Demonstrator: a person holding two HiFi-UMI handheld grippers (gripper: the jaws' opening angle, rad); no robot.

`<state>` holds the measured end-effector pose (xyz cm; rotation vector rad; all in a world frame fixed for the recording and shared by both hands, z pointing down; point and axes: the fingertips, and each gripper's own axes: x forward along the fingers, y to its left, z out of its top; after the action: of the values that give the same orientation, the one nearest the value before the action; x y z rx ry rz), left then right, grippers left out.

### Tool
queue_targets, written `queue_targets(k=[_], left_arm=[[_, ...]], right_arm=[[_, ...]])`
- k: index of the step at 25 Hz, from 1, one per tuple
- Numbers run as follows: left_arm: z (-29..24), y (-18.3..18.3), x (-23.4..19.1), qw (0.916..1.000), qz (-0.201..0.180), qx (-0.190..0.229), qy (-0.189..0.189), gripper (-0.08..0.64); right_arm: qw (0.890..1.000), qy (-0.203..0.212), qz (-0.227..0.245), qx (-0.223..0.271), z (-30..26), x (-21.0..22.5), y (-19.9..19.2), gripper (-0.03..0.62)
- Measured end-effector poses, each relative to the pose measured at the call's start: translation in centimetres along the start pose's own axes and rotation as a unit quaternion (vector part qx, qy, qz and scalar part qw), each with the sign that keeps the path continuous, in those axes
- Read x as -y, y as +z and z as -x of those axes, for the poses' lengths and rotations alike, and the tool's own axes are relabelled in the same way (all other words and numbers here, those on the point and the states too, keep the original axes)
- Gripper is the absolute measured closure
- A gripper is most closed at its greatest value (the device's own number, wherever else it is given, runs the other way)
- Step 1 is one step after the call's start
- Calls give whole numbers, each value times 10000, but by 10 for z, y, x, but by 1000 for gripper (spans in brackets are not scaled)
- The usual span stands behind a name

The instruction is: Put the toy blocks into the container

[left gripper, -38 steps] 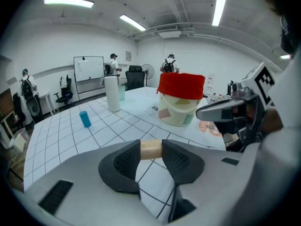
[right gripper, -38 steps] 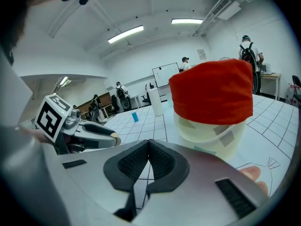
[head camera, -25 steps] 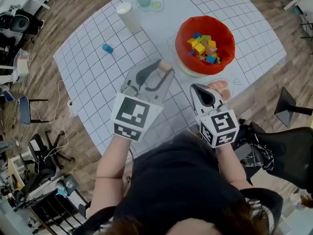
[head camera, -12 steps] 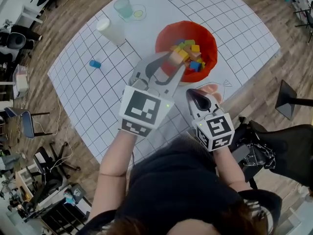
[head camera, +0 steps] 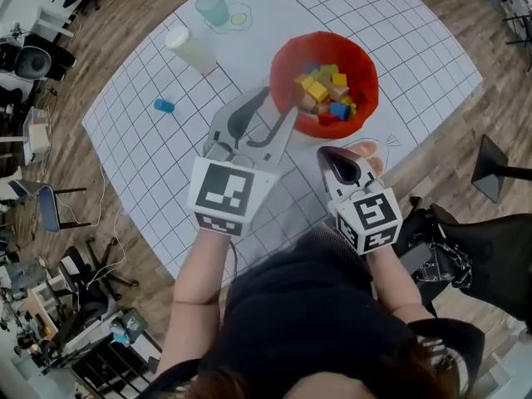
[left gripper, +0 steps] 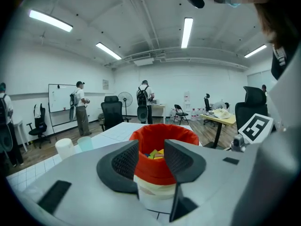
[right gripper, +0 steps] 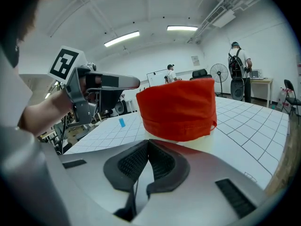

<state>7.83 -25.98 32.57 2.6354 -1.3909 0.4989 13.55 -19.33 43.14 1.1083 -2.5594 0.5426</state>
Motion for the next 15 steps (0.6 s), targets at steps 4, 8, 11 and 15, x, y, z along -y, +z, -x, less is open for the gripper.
queue_targets(k=[4,8,11,15], left_arm=[[35,-18,-28,9993,288,-26,252,387],[77,-39,-64,9968,435,-47,668,388],[105,-54,-94,9926,589,-51,1063,391],[143,-76,-136,9846,767,-118,1567,391]], right_arm=[[9999,52,148,40,-8,-25,7,577],[9993,240,296,18,-19,-62,14,577],[9981,398,467,-5,-29,-84,18,577],[9965,600,582,-44,-48,-113,22,577]])
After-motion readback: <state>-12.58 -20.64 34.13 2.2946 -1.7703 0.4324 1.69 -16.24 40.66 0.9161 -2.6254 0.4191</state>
